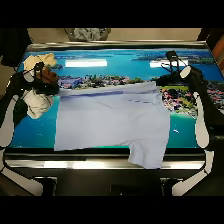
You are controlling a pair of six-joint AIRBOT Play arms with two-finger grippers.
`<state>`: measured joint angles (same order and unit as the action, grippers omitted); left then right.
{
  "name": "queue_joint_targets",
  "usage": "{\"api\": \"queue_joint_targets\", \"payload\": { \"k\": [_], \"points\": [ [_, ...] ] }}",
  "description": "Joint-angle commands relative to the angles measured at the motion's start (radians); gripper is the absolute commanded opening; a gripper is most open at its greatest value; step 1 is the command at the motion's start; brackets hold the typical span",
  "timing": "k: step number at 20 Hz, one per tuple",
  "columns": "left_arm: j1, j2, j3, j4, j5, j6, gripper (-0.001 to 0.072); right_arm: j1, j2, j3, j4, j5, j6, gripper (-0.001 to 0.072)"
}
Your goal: Fold the shirts.
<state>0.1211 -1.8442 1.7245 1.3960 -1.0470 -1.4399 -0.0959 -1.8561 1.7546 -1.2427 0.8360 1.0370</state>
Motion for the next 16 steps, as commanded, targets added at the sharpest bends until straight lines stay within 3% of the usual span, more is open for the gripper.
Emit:
{"api": "queue_joint_targets", "payload": {
  "k": [1,4,5,9,16],
  "points": [
    [0.021,-0.032,0.063,0.0,-0.085,0.007,0.0041,-0.03,0.019,0.018,-0.016,0.141,-0.018,0.0047],
    [0.045,-0.023,0.073,0.0,-0.389,0.06,0.0042,-0.065,0.074,0.011,-0.068,0.566,-0.024,0.0047],
    [0.048,-0.023,0.053,0.0,-0.46,0.054,0.0041,-0.062,0.072,-0.003,-0.09,0.632,-0.024,0.0046],
    [0.039,-0.023,-0.065,-0.002,-0.623,0.035,0.0041,-0.048,0.049,-0.077,-0.074,0.648,-0.024,0.0046],
    [0.037,-0.024,-0.115,-0.061,-0.642,0.034,0.0042,-0.048,0.003,-0.078,-0.074,0.639,0.0,0.0047]
  ]
}}
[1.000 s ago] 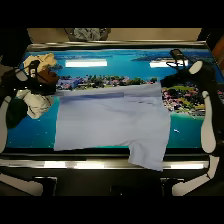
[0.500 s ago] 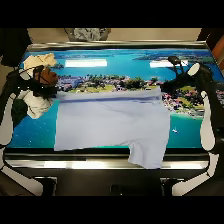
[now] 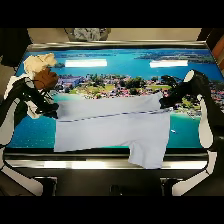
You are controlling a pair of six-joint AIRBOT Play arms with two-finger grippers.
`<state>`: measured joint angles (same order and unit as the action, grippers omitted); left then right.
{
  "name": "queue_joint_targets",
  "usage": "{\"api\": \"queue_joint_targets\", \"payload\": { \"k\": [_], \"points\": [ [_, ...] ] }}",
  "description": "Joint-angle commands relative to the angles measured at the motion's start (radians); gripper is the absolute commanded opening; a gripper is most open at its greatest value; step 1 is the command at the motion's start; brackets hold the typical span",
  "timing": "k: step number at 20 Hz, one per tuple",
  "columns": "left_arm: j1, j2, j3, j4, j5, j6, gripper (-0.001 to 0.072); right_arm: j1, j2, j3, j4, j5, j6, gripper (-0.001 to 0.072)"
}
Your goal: Fold the shirts.
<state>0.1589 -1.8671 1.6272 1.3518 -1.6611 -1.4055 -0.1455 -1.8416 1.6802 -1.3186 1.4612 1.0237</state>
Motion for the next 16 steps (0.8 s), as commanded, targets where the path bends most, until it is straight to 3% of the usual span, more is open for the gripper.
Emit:
{"api": "queue_joint_targets", "payload": {
  "k": [1,2,3,4,6,8,13,16],
  "points": [
    [0.0,-0.002,-0.018,-0.016,-0.024,0.0,0.0046,0.001,-0.012,-0.004,0.003,0.014,0.018,0.0049],
    [0.003,-0.001,-0.016,-0.016,-0.024,0.0,0.0141,0.001,-0.011,-0.003,0.003,0.013,0.039,0.0165],
    [0.007,0.001,-0.007,-0.016,-0.035,-0.011,0.0412,-0.001,-0.01,0.004,0.006,0.015,0.039,0.0433],
    [0.015,0.008,0.008,-0.016,-0.06,-0.016,0.0532,-0.002,0.001,0.019,0.003,0.059,0.01,0.0577],
    [0.042,0.061,0.018,-0.018,-0.094,-0.02,0.0528,-0.004,0.057,0.042,-0.096,0.169,-0.052,0.0637],
    [0.076,0.178,-0.074,-0.029,-0.065,-0.065,0.0529,-0.064,0.12,0.04,-0.095,0.214,-0.017,0.0625],
    [0.17,0.566,-0.758,-0.082,0.232,-0.008,0.0524,-0.184,0.237,-0.128,-0.097,0.229,-0.019,0.0597],
    [0.209,0.653,-0.969,-0.141,0.367,0.037,0.0521,-0.18,0.276,-0.202,-0.06,0.207,-0.037,0.0596]
  ]
}}
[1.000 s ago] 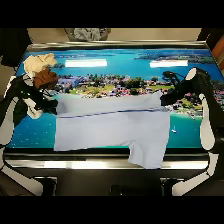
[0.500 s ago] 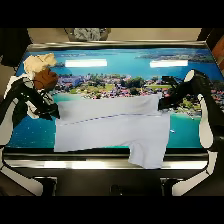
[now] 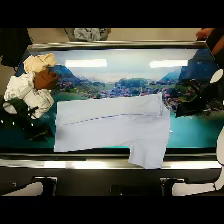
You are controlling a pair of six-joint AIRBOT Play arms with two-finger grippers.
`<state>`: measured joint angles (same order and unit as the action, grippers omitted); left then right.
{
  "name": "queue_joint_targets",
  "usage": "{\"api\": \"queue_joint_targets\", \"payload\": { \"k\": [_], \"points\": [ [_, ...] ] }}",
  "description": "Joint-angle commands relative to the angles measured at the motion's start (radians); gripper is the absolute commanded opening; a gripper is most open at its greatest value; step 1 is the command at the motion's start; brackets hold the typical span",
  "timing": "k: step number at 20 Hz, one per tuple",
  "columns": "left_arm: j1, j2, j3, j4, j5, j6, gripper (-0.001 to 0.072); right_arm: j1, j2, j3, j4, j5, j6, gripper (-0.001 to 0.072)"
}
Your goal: Fold the shirts.
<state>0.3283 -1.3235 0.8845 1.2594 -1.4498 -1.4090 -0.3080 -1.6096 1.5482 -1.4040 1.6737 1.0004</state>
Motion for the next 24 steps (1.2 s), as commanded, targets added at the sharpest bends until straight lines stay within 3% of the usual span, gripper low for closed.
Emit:
{"api": "queue_joint_targets", "payload": {
  "k": [1,4,7,11,12,16,24],
  "points": [
    [0.039,0.109,-0.253,-0.059,0.177,0.052,0.0519,-0.018,0.044,-0.071,0.027,0.006,-0.021,0.0596],
    [0.036,0.091,-0.276,-0.106,0.229,0.068,0.0519,-0.018,0.052,-0.071,0.027,0.007,-0.021,0.0596],
    [0.035,0.065,-0.276,-0.193,0.233,0.101,0.045,-0.018,0.062,-0.071,0.01,0.016,-0.029,0.0596],
    [0.037,0.053,-0.276,-0.191,0.208,0.101,0.0097,-0.021,0.158,-0.253,-0.06,-0.002,-0.045,0.0598],
    [0.037,0.053,-0.276,-0.191,0.208,0.102,0.0051,-0.03,0.201,-0.366,-0.066,-0.023,-0.059,0.0607],
    [0.037,0.055,-0.276,-0.191,0.208,0.125,0.0043,-0.135,0.326,-0.727,0.078,-0.141,-0.12,0.0605],
    [0.037,0.055,-0.276,-0.195,0.202,0.128,0.0043,-0.143,0.349,-0.925,0.241,-0.385,-0.126,0.0522]
  ]
}}
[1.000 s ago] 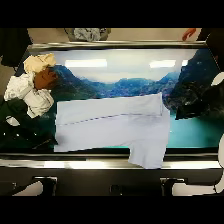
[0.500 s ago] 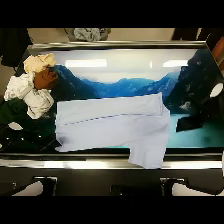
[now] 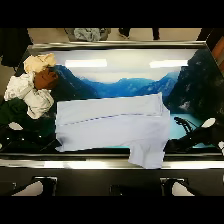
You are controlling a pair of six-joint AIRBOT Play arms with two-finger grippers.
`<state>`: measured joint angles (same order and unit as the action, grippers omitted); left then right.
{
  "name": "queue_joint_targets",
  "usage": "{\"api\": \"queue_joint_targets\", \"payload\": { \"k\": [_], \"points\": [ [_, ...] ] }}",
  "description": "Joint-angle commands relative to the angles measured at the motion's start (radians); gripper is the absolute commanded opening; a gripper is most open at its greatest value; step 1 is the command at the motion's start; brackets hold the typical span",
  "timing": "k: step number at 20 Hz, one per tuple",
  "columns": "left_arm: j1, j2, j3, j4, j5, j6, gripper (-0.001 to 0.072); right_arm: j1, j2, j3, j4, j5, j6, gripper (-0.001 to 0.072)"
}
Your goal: Fold the shirts.
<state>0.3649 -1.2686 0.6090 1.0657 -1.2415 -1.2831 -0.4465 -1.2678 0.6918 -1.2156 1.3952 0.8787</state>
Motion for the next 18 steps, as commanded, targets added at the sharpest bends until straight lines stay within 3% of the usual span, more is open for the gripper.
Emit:
{"api": "queue_joint_targets", "payload": {
  "k": [1,3,4,5,6,8,12,15,18],
  "points": [
    [0.0,0.0,0.0,-0.001,-0.006,0.002,0.0044,-0.005,0.008,-0.077,0.057,-0.127,-0.004,0.0506],
    [0.0,0.0,0.0,-0.001,-0.006,0.002,0.0044,-0.005,0.005,-0.089,0.072,-0.154,-0.004,0.0492],
    [0.0,0.0,0.0,-0.001,-0.006,0.002,0.0044,-0.005,0.003,-0.094,0.09,-0.154,-0.008,0.044],
    [0.0,0.0,0.0,-0.001,-0.006,0.002,0.0044,-0.005,0.004,-0.094,0.1,-0.139,-0.012,0.0264],
    [0.001,0.0,0.0,-0.001,-0.004,0.005,0.0043,-0.005,0.005,-0.092,0.108,-0.127,-0.016,0.004],
    [0.002,0.002,0.012,-0.002,-0.009,0.031,0.0042,-0.005,0.005,-0.061,0.114,-0.065,-0.074,0.0048],
    [0.002,0.09,0.136,-0.002,-0.051,0.063,0.004,-0.005,0.024,0.121,0.19,0.04,-0.09,0.0044],
    [-0.001,0.126,0.256,-0.002,-0.041,-0.014,0.0036,0.036,0.026,0.264,0.231,-0.049,-0.018,0.0044],
    [-0.001,0.041,0.397,-0.002,-0.04,-0.033,0.0036,0.141,-0.056,0.433,0.236,-0.176,0.033,0.0043]
  ]
}}
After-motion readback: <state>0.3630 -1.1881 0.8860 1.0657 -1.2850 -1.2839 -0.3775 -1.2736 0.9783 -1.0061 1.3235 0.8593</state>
